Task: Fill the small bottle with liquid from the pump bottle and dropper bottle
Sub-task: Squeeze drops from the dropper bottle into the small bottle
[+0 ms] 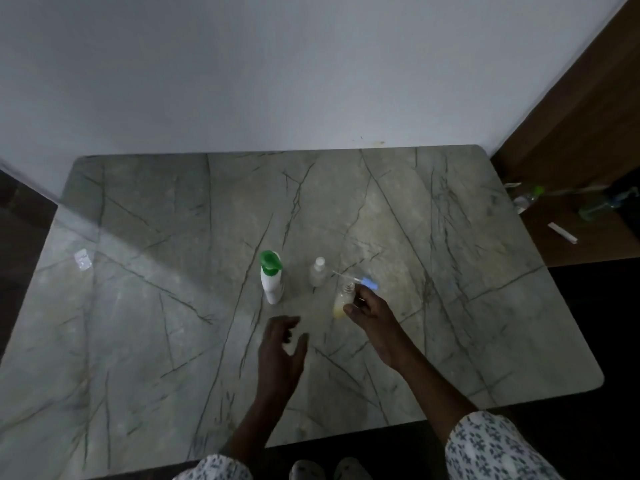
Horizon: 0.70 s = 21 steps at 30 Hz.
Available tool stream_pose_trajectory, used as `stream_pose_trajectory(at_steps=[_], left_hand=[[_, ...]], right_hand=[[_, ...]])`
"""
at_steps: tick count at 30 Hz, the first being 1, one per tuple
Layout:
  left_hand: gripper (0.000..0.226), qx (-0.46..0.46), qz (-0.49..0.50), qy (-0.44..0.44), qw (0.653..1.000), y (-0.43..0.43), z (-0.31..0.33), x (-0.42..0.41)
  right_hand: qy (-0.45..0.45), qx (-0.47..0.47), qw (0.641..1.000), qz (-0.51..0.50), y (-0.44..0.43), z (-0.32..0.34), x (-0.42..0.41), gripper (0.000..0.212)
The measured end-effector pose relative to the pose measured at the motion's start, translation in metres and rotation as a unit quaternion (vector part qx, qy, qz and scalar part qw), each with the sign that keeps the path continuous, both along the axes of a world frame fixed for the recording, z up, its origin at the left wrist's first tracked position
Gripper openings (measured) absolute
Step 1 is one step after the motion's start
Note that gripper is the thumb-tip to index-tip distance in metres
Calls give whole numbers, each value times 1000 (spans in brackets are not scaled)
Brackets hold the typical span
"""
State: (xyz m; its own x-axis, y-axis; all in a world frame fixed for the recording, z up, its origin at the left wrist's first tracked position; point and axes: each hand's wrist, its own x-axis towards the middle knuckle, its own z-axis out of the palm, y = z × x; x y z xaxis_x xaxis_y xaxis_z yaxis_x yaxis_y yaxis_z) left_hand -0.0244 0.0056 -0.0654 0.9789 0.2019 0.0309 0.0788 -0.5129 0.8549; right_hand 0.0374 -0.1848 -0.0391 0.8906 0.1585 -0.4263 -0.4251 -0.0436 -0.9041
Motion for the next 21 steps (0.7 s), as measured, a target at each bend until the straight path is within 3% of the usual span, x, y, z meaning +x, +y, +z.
stream_pose_trajectory(at_steps=[4,9,14,17,19,21], left_hand=[[66,-86,-64,57,993,-27,21,30],[43,-87,-90,19,992,-38,30,48],[41,-99,-75,28,992,-38,19,46],[44,-115,-43,64,990,-34,15,42],[41,-124,-27,84,988,-28,12,37],[38,-127,-17,92,988,-22,12,34]], right_hand=[[2,3,1000,10,6,2,-1,37],[6,24,1000,-5,6,7,3,33],[24,16,998,52,3,0,4,35],[-54,-146,987,36,-13,-24,24,45],[-125,-322,938,-21,-28,-47,40,45],[-132,-399,907,-22,-39,-66,52,49]])
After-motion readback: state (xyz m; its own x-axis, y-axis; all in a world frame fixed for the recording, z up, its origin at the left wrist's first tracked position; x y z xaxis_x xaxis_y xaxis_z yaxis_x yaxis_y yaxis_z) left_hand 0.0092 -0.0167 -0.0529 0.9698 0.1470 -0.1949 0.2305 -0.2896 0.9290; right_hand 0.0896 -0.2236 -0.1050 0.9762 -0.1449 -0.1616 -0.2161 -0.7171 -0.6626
